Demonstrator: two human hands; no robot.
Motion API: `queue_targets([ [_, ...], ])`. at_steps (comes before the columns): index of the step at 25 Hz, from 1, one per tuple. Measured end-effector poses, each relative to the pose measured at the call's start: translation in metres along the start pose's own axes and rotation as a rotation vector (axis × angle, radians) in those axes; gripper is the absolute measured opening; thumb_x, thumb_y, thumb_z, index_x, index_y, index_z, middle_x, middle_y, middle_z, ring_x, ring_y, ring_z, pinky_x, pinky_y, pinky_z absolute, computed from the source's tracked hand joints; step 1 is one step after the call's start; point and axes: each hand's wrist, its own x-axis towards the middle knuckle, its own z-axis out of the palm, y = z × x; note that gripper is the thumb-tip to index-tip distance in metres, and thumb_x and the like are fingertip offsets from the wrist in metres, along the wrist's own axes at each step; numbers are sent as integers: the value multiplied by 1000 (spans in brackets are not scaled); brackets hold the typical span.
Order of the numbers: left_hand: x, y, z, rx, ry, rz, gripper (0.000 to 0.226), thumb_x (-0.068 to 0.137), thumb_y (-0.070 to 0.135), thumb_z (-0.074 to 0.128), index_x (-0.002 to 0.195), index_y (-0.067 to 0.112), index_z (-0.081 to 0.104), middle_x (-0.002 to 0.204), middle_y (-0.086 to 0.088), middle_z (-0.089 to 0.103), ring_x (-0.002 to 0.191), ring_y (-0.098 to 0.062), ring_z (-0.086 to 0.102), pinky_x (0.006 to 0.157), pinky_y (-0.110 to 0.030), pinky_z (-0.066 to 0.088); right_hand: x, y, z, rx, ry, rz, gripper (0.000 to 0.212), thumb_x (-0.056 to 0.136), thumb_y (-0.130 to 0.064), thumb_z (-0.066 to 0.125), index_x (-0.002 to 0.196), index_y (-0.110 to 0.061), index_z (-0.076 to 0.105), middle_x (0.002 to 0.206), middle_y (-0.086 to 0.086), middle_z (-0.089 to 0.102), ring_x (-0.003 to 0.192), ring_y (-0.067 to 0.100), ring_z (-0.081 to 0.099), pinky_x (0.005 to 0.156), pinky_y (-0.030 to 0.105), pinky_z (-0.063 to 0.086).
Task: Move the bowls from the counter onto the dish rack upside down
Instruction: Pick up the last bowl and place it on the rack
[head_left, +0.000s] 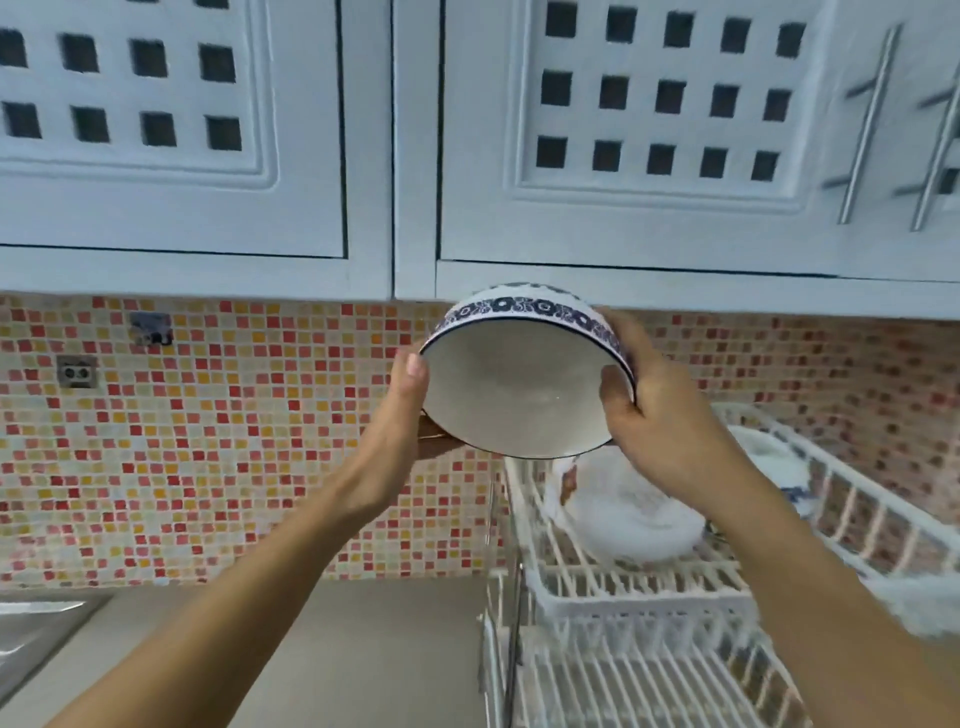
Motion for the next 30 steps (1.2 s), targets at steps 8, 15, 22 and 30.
queue_targets([
  [8,31,43,129,207,-398,9,89,40,99,30,116,56,49,104,32,57,100,12,61,102,-26,45,-34,111,-110,-233,111,-203,91,71,16,60,139,-33,23,137,7,50,92,27,63,80,27,47],
  [15,35,38,215,336,-349,173,72,58,56,66,123,45,36,111,15,63,95,2,68,71,-14,56,-52,191,-163,-212,68,-247,81,76,-9,72,143,-23,28,140,12,46,110,30,58,92,43,49],
  [22,34,7,259,451,-227,150,70,50,55,77,110,50,41,115,19,55,102,-4,62,79,-25,60,-64,240,-181,309,-524,44,117,50,-66,76,142,-52,5,149,-19,18,135,4,32,112,32,35],
  [30,43,-21,282,1033,-344,216,98,53,58,82,131,26,31,139,5,35,120,-11,41,95,-19,39,-64,277,-158,-59,-553,50,142,46,-50,88,149,-29,-7,156,-16,-6,142,3,-1,118,36,6],
])
